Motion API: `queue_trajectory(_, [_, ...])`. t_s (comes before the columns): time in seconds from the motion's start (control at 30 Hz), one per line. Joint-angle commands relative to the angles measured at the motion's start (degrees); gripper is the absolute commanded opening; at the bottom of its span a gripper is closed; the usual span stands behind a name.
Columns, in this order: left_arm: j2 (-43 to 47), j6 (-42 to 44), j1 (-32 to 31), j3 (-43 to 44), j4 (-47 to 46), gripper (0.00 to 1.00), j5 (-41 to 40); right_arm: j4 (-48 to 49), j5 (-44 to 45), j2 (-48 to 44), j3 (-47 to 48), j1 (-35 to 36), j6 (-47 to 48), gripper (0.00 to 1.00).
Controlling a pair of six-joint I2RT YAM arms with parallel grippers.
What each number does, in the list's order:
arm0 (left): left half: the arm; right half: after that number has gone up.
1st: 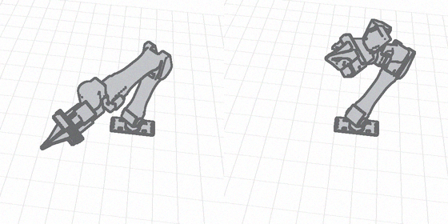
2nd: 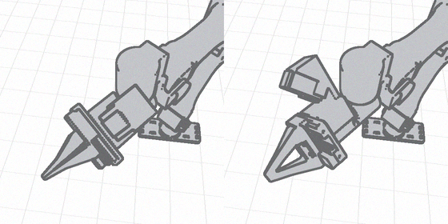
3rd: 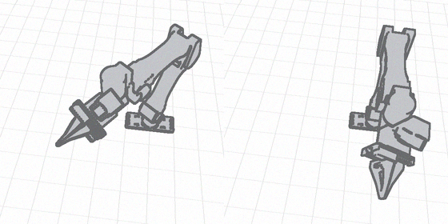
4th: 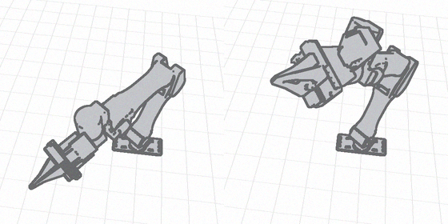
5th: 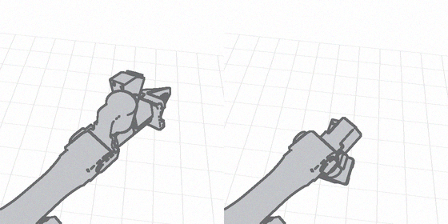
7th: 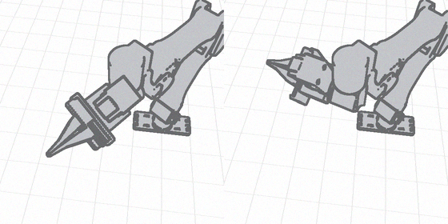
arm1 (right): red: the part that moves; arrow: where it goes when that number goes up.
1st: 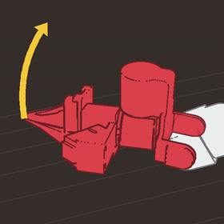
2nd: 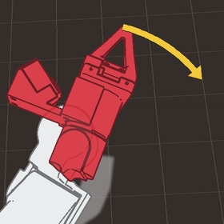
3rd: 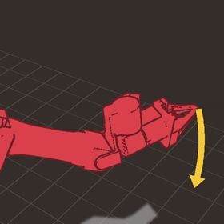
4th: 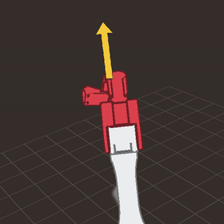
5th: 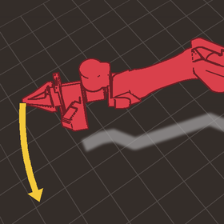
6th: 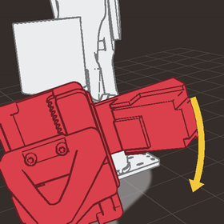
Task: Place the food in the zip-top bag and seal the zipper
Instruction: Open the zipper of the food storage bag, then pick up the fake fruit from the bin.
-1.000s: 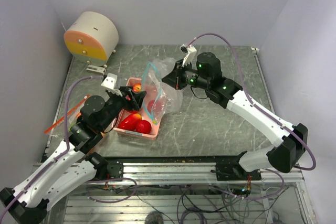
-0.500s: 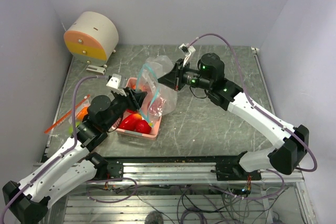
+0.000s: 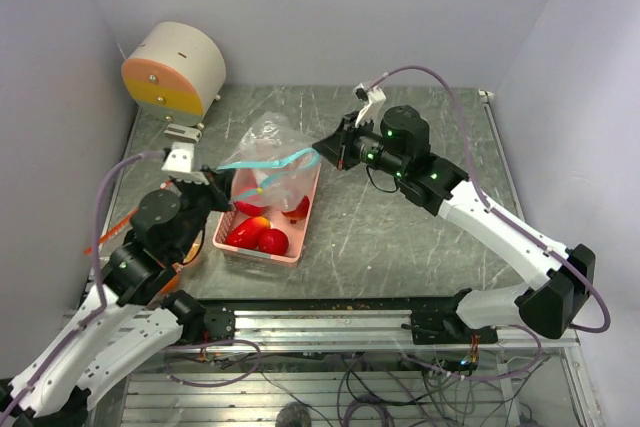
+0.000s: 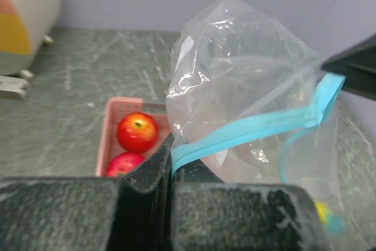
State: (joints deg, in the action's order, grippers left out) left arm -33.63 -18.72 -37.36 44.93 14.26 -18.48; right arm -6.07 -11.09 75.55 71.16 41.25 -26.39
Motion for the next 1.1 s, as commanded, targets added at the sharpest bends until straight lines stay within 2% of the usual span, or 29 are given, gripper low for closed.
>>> queue_trajectory(0.0, [5.0, 4.6, 0.3, 4.5, 10.5, 0.07, -15.3, -3.3, 8.2, -0.2, 1.6, -0.4, 3.3, 0.06])
queue_trajectory(0.2, [6.3, 5.3, 0.3, 4.8, 10.9, 0.07, -16.8, 11.3, -20.4, 1.1, -0.4, -0.4, 0.7, 0.45])
queue_trajectory(0.3, [5.4, 5.3, 0.3, 4.5, 11.6, 0.07, -18.8, 15.0, -25.5, 0.9, -1.0, -0.4, -0.7, 0.58])
queue_trajectory(0.37, [4.2, 5.1, 0.3, 5.1, 13.1, 0.07, -23.0, 11.7, -20.6, 1.3, -0.8, -0.4, 0.1, 0.65])
queue_trajectory(0.5, [2.2, 4.5, 0.3, 6.9, 17.3, 0.07, -32.0, 2.7, -14.0, 5.9, 0.7, -0.2, 2.4, 0.66])
queue_trajectory(0.67, [0.7, 2.6, 0.3, 8.7, 21.2, 0.07, -40.5, -6.3, 0.8, 13.9, 4.0, 6.5, 7.3, 0.74])
queue_trajectory(0.8, [1.2, 1.4, 0.3, 8.4, 21.7, 0.07, -41.2, -11.6, 11.5, 22.1, 9.4, 11.3, 9.1, 0.79])
queue_trajectory(1.07, [2.4, 0.3, 0.3, 6.7, 22.1, 0.07, -40.2, -18.8, 21.1, 33.7, 16.5, 12.1, 9.7, 0.84])
